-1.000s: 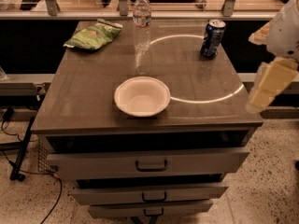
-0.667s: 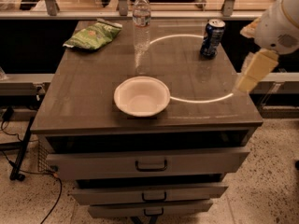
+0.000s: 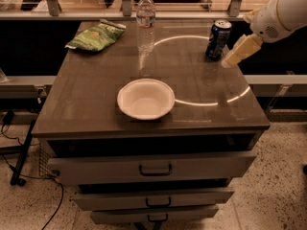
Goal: Place pepsi can into paper bowl
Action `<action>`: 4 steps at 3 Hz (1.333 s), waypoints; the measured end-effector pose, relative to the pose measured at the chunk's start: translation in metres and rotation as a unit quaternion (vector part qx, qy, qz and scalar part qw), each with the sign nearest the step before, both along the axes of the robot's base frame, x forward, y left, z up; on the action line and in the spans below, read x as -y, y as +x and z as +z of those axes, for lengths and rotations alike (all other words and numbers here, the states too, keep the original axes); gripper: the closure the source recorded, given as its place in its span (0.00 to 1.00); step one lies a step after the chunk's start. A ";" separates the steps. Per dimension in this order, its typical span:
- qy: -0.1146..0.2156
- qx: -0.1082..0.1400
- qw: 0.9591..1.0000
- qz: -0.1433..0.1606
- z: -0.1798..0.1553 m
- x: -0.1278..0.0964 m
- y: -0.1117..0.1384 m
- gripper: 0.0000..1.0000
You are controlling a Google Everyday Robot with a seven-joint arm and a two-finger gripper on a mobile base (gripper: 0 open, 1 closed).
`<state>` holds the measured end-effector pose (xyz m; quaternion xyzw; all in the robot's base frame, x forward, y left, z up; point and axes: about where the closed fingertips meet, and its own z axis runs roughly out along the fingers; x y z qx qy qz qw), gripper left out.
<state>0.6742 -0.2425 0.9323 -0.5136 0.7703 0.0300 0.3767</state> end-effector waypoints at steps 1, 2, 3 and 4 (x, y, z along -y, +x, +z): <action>0.086 0.038 0.995 -0.031 -0.006 0.014 0.062 0.00; 0.152 0.035 0.987 -0.045 -0.016 0.014 0.091 0.00; 0.186 0.028 0.981 -0.049 -0.023 0.012 0.103 0.00; 0.217 0.009 0.976 -0.033 -0.030 -0.003 0.104 0.17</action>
Offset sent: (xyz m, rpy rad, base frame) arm 0.1168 -0.0303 -0.0084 0.3890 -0.0872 -0.1195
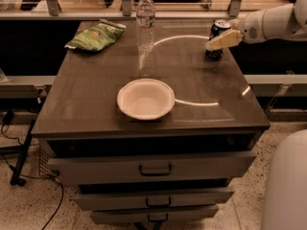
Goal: Place pepsi can into paper bowl
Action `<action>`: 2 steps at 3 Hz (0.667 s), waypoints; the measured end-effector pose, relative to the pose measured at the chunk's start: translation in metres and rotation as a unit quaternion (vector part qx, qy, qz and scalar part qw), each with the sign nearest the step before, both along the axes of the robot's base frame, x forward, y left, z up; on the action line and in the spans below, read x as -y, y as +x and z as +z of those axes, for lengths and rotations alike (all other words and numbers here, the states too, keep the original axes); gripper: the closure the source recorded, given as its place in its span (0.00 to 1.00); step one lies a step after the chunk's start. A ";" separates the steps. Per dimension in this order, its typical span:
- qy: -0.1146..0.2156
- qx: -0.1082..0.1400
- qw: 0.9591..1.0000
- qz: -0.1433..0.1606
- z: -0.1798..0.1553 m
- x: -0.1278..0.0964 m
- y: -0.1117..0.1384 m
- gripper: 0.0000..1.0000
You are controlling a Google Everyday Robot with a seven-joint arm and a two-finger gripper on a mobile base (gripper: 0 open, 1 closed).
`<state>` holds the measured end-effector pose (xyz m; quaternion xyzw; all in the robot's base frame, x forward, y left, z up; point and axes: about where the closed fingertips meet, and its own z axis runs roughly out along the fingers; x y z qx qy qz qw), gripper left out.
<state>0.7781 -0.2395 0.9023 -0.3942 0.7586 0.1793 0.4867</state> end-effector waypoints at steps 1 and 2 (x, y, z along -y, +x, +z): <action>0.033 -0.022 0.997 0.060 -0.003 -0.039 -0.014 0.49; 0.050 -0.033 0.994 0.094 0.000 -0.059 -0.024 0.72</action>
Offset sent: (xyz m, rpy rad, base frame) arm -0.0372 0.0732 0.0114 0.1363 0.0831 0.2652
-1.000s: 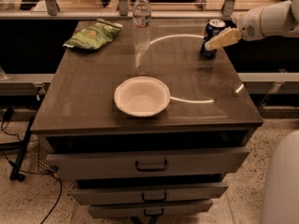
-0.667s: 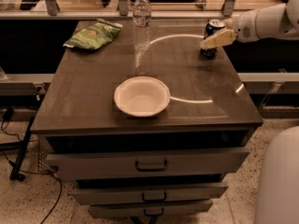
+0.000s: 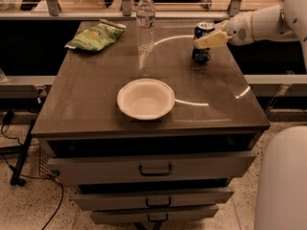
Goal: Place pepsi can into paper bowl
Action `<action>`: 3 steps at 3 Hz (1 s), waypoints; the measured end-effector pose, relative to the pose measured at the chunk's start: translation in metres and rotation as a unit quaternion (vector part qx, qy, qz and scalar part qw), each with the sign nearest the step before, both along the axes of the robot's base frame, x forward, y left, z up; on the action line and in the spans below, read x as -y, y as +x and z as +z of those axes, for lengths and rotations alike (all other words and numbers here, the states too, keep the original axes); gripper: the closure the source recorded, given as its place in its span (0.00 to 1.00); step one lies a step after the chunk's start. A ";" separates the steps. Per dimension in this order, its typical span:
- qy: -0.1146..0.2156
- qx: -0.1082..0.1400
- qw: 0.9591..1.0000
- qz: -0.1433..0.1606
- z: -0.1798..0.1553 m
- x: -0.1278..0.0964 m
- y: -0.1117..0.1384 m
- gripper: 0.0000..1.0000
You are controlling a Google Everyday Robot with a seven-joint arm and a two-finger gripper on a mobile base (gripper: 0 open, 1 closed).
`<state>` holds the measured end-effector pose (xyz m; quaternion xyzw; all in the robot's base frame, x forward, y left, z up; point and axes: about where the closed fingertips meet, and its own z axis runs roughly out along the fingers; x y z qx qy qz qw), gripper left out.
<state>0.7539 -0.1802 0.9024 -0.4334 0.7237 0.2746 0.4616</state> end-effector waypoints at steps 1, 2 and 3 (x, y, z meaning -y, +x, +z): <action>0.007 0.018 0.998 0.060 0.033 -0.022 -0.029 0.95; 0.005 0.012 0.997 0.071 0.031 -0.026 -0.034 1.00; 0.005 0.012 0.997 0.071 0.031 -0.026 -0.034 1.00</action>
Offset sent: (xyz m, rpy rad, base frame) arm -0.0243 0.0192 0.0282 0.0142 -0.0301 0.1014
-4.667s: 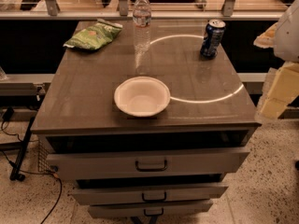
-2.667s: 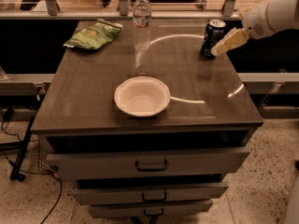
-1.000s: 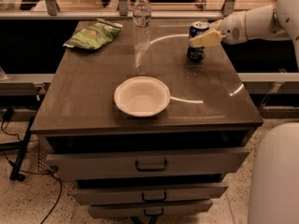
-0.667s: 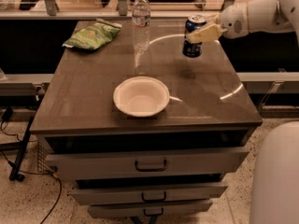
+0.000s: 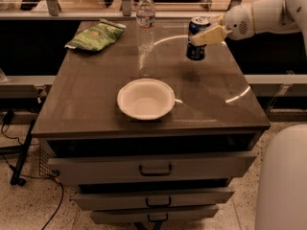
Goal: Place pepsi can into paper bowl
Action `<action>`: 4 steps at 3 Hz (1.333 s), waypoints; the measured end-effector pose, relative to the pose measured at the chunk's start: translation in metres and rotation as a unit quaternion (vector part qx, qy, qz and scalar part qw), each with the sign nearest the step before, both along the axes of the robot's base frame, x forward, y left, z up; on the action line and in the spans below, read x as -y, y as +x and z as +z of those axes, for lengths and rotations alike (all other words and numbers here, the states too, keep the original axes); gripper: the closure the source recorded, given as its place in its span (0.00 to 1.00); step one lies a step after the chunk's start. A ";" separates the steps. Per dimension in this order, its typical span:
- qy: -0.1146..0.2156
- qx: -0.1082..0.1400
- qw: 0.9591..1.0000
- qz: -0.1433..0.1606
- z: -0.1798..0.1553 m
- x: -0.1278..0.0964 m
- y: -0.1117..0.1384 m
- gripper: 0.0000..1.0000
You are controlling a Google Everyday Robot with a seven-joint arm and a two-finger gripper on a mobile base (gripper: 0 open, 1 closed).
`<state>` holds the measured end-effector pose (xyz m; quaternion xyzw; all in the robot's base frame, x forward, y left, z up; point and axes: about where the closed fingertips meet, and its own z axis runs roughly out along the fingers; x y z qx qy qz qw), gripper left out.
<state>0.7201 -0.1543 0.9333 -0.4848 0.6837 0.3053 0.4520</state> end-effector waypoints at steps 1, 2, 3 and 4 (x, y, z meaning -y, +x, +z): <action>0.004 0.004 1.000 0.026 0.004 -0.030 0.003 1.00; 0.015 0.027 0.998 0.048 0.026 -0.057 -0.015 1.00; 0.026 0.033 0.997 0.061 0.030 -0.077 -0.039 1.00; 0.045 0.045 0.997 0.049 0.037 -0.084 -0.068 1.00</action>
Offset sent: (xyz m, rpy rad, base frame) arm -0.0416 0.0835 0.0310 0.0378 -0.0692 0.1386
